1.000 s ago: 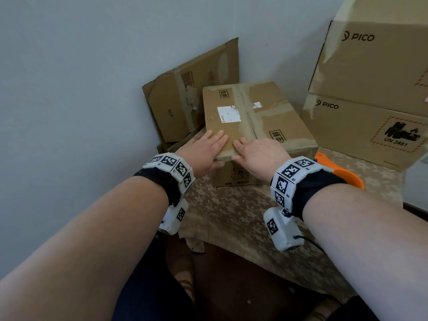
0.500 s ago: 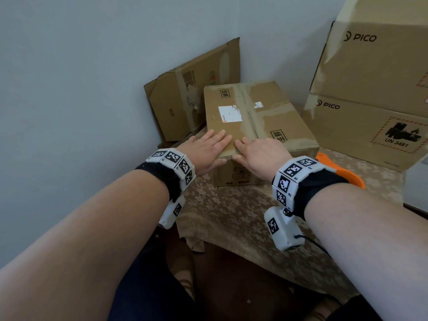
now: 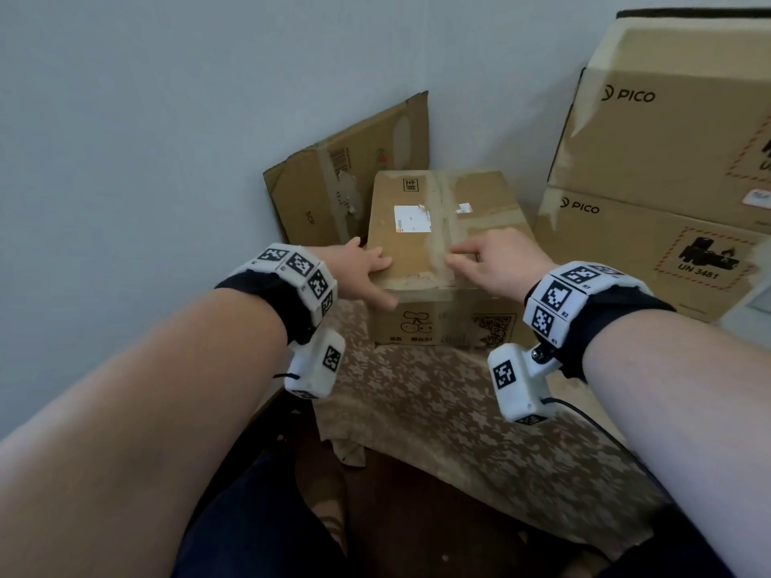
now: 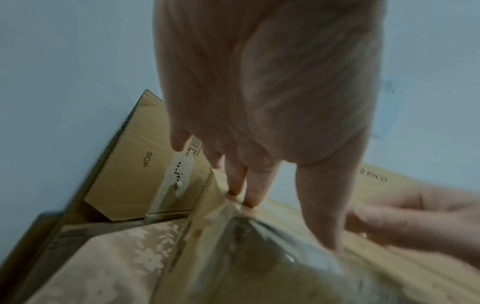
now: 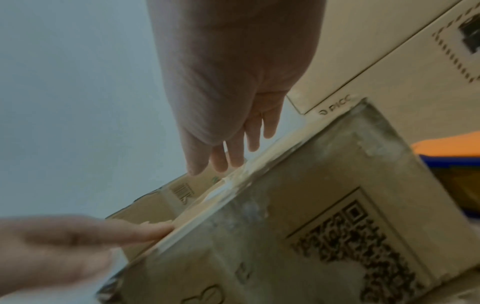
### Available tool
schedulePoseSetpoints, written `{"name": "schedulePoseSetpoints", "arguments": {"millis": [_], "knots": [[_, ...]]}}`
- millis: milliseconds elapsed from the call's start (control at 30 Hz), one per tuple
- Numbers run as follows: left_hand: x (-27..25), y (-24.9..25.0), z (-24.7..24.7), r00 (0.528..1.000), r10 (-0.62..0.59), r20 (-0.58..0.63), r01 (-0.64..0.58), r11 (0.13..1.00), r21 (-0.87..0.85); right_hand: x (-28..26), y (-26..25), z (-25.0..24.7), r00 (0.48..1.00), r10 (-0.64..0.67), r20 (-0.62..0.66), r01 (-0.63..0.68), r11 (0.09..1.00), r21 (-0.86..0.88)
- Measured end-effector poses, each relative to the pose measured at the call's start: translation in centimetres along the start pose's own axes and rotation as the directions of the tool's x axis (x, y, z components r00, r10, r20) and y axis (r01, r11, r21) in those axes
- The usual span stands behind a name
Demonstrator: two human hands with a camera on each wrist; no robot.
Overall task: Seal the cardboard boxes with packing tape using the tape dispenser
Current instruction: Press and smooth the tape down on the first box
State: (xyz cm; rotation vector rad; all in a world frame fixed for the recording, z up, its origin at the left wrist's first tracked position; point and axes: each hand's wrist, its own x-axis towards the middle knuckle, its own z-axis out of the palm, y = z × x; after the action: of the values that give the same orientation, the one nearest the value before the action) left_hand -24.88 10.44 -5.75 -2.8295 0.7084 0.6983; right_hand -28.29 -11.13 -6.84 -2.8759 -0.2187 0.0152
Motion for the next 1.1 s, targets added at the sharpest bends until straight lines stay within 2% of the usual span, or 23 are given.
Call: {"name": "schedulePoseSetpoints", "arguments": {"millis": [67,167,333,600,867,1100], "knots": [[0.3,0.7,-0.7,0.997,0.009,-0.078,-0.017,0.995,-0.098,0.2,1.0,0.0,0.999,0.018,0.032,-0.017,0.999,-0.031],[1.5,2.2,-0.5,0.979,0.025,-0.203,-0.044,0.995,-0.089,0.4,1.7,0.0,0.992,0.02,0.128,-0.009,0.996,-0.09],[3.6,4.4,1.0,0.974,0.044,-0.223,-0.071,0.991,-0.113,0.8,2.4,1.1,0.958,0.016,0.286,0.013,0.995,-0.101],[4.2,4.6,2.4,0.961,0.089,-0.262,-0.102,0.994,-0.036,0.2,3.0,2.0,0.96,-0.053,0.274,0.099,0.983,-0.155],[5.4,4.6,2.4,0.961,0.135,-0.243,-0.111,0.988,0.109,0.0,2.5,1.4,0.951,-0.045,0.305,0.105,0.977,-0.185],[5.8,5.0,2.3,0.957,0.132,-0.258,-0.094,0.983,0.156,-0.1,2.0,1.2,0.944,-0.026,0.328,0.098,0.974,-0.206]]}}
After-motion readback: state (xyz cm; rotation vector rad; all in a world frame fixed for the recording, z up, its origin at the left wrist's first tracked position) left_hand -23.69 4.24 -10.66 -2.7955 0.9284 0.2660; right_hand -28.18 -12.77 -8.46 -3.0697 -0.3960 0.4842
